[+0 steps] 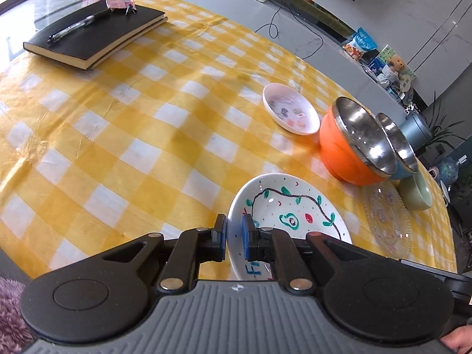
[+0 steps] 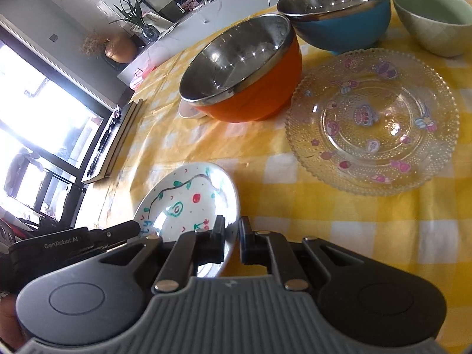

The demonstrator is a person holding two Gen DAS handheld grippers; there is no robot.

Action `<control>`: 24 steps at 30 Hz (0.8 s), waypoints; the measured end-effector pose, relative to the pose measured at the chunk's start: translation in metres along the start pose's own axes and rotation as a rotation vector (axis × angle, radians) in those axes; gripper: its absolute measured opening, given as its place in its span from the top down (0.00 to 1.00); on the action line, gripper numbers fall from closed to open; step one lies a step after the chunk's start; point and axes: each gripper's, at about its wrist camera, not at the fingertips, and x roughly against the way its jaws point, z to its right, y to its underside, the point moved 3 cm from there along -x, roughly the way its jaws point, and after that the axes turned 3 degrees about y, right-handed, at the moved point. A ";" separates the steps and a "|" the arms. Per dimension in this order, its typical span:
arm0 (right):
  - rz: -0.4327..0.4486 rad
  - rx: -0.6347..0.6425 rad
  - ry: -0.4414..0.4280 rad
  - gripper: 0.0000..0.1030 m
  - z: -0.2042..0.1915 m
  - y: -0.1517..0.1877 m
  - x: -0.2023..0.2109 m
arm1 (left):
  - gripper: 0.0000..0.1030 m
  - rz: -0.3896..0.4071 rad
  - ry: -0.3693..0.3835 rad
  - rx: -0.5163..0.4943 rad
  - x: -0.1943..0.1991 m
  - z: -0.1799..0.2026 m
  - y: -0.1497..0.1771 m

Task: Organize plates and bowls
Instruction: 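Carry the 'Fruity' plate toward the notebook, set it down, open left tool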

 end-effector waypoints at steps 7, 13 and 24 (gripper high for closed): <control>0.004 0.072 0.046 0.92 -0.007 0.002 -0.003 | 0.86 0.004 -0.023 -0.031 -0.006 0.001 0.005; 0.004 0.090 0.039 0.89 -0.007 0.002 -0.004 | 0.83 0.005 -0.017 -0.040 -0.007 0.002 0.007; 0.122 0.186 0.083 0.58 -0.017 -0.001 0.027 | 0.70 0.154 0.021 -0.071 0.014 0.018 0.001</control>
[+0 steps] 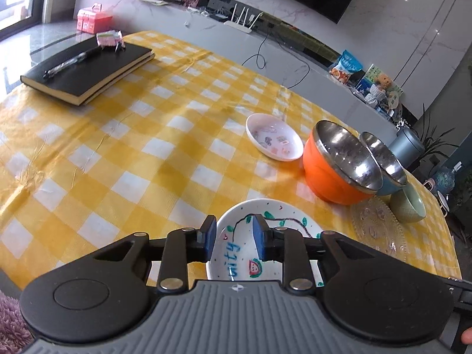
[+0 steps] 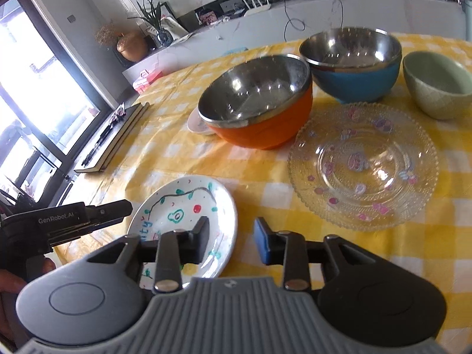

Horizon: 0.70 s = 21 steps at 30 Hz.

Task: Organize plates and bowls
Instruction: 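Carry the 'Fruity' plate toward the notebook, set it down, open left tool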

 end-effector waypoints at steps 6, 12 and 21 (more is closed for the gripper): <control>0.156 0.069 0.160 0.43 -0.003 -0.012 0.031 | 0.69 0.095 -0.021 -0.191 0.005 0.034 0.010; 0.261 0.061 0.234 0.44 0.009 -0.013 0.059 | 0.69 0.158 0.008 -0.284 0.015 0.069 0.019; 0.277 0.114 0.349 0.44 0.031 -0.006 0.074 | 0.65 0.196 0.047 -0.327 0.017 0.117 0.024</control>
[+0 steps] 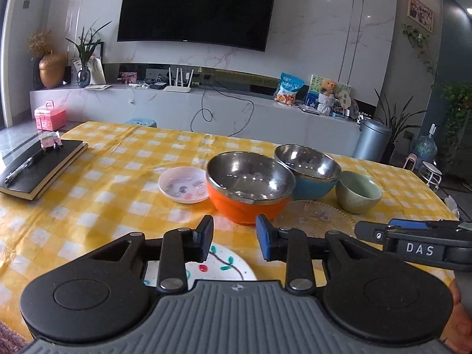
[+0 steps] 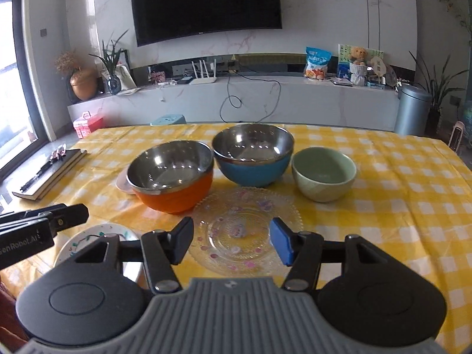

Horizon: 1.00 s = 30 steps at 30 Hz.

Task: Organize plates and bowls
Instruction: 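Carry the 'Fruity' plate toward the notebook, set it down, open left tool, then move the left tool to the rim of the clear glass plate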

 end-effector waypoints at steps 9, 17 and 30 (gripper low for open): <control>-0.084 -0.208 0.043 0.43 0.062 0.007 -0.012 | 0.31 -0.067 0.081 -0.008 -0.031 0.045 -0.010; -0.047 -0.374 0.036 0.27 0.087 0.001 -0.022 | 0.30 -0.108 0.064 0.014 -0.058 0.051 -0.002; -0.078 -0.290 0.105 0.25 0.070 0.008 -0.059 | 0.30 -0.167 0.080 0.093 -0.087 0.025 0.009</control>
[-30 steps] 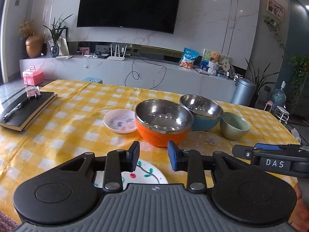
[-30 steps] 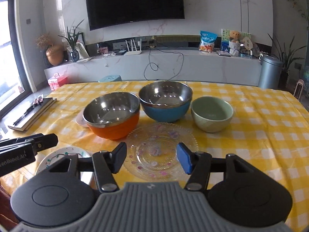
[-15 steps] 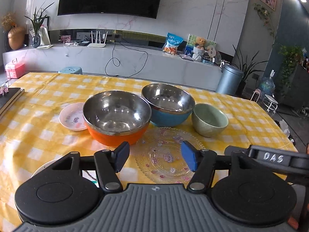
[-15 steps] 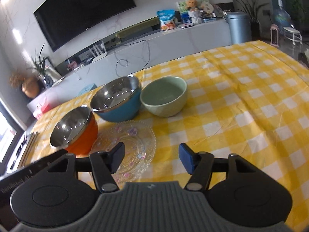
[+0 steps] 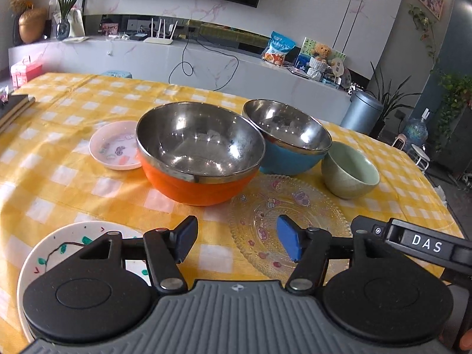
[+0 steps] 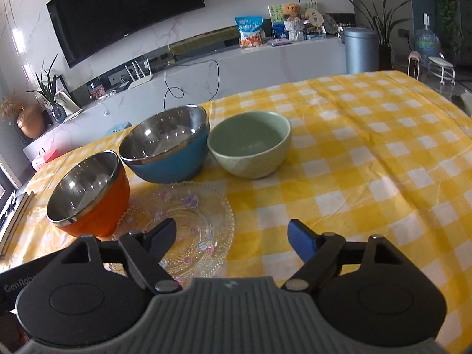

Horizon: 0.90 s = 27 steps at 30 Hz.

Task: Organize plates and bowls
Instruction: 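Move the left tool to the rim of the clear glass plate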

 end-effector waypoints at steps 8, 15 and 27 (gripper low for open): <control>-0.024 0.004 0.024 0.59 0.000 0.002 -0.019 | 0.35 -0.015 0.085 0.094 -0.015 -0.013 0.001; -0.038 -0.007 0.008 0.75 -0.002 0.002 -0.028 | 0.48 -0.017 0.077 0.087 -0.025 -0.012 0.003; -0.077 -0.056 -0.025 0.87 -0.001 0.005 -0.040 | 0.81 -0.043 0.083 0.123 -0.036 -0.018 0.006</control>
